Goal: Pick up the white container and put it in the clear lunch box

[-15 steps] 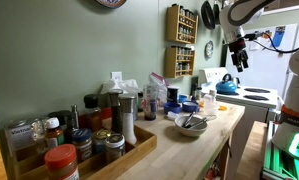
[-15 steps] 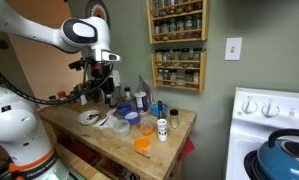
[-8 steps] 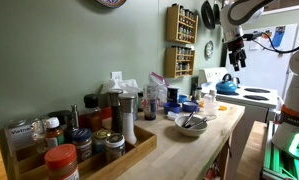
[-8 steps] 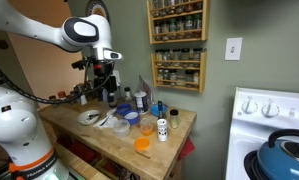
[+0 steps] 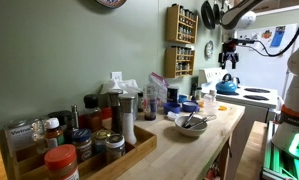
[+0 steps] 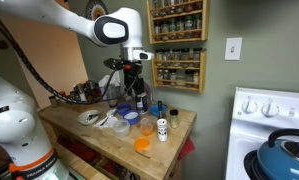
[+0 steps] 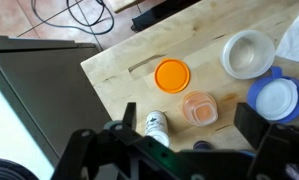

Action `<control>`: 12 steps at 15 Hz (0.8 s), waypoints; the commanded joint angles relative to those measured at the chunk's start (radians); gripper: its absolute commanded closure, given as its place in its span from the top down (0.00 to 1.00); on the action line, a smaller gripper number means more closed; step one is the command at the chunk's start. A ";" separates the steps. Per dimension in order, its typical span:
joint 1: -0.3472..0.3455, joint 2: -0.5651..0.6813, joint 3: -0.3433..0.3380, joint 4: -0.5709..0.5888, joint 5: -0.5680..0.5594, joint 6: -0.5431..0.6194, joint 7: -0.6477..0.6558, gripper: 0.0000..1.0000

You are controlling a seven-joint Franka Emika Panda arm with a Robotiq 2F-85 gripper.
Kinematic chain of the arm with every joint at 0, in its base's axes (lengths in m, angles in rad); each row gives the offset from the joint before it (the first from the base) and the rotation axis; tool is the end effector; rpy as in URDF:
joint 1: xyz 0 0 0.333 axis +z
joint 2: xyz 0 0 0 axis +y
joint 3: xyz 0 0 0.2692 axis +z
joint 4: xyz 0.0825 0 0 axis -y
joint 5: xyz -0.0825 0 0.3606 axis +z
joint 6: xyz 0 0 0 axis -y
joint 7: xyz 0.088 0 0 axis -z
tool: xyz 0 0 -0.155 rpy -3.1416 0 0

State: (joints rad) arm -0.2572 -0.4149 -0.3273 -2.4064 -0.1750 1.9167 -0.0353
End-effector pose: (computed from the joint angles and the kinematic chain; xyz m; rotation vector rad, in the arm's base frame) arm 0.3323 -0.2374 0.3701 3.0547 -0.6993 -0.1490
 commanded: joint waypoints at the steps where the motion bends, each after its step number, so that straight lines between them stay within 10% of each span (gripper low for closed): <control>1: -0.019 0.048 0.004 0.031 0.033 0.000 -0.007 1.00; 5: -0.018 0.128 -0.002 0.082 0.058 -0.003 -0.006 1.00; 12: -0.043 0.320 -0.054 0.088 0.147 0.313 -0.047 1.00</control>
State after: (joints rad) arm -0.2794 -0.1915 -0.3620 -2.3356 -0.0842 2.1480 -0.0306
